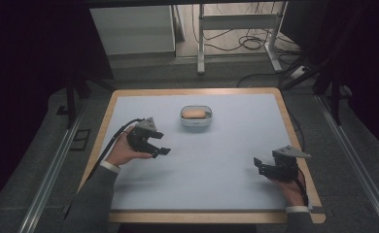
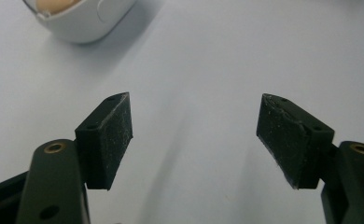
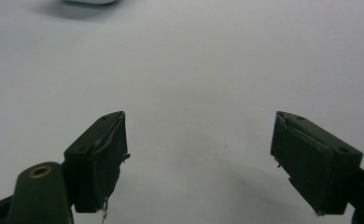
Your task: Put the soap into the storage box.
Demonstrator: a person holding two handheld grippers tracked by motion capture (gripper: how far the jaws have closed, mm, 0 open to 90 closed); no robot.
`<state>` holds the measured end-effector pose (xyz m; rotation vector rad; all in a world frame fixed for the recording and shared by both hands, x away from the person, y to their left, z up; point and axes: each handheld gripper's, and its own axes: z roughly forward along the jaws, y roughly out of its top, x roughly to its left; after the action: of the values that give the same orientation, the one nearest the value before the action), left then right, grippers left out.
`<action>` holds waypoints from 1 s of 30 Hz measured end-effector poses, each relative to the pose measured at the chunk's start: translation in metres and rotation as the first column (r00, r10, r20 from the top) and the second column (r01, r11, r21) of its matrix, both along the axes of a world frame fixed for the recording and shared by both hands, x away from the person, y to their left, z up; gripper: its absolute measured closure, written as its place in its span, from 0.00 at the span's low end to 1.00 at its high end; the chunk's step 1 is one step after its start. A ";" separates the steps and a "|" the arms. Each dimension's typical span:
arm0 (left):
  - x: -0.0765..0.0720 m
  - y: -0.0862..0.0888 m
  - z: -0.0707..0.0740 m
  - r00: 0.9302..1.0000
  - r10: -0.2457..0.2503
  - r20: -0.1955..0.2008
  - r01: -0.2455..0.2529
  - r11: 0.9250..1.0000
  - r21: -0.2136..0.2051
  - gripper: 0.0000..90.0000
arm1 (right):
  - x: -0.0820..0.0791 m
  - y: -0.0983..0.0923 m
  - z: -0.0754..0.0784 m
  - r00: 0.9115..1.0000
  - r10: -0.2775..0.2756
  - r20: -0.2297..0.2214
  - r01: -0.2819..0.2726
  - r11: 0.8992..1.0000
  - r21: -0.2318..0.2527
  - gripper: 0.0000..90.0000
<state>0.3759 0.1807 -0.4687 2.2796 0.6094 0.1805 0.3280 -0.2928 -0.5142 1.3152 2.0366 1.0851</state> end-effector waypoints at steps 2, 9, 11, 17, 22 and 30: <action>-0.008 0.003 -0.003 1.000 0.011 0.003 -0.011 1.000 0.001 0.30 | 0.000 0.001 0.000 1.000 0.003 0.001 -0.003 1.000 -0.001 0.20; -0.034 0.015 -0.017 0.999 0.041 0.005 -0.041 0.999 -0.024 0.30 | -0.001 0.002 0.001 1.000 0.004 0.002 -0.004 1.000 0.001 0.21; -0.039 0.018 -0.022 0.999 0.052 0.001 -0.052 0.998 -0.032 0.30 | -0.001 0.001 0.001 1.000 0.004 0.003 -0.004 1.000 0.000 0.20; -0.049 0.028 -0.033 0.996 0.089 -0.002 -0.089 0.995 -0.037 0.30 | -0.002 0.001 0.001 1.000 0.003 0.004 -0.003 1.000 -0.003 0.20; -0.051 0.032 -0.036 0.993 0.115 -0.002 -0.115 0.992 -0.046 0.30 | -0.002 0.003 0.000 1.000 0.007 0.002 -0.007 1.000 -0.004 0.20; -0.050 0.034 -0.036 0.991 0.133 0.001 -0.133 0.989 -0.057 0.30 | -0.002 0.004 0.001 1.000 0.015 0.003 -0.015 1.000 -0.005 0.20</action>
<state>0.3262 0.2144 -0.5046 2.1840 0.7555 0.2303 0.3260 -0.2883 -0.5135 1.2965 2.0489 1.0871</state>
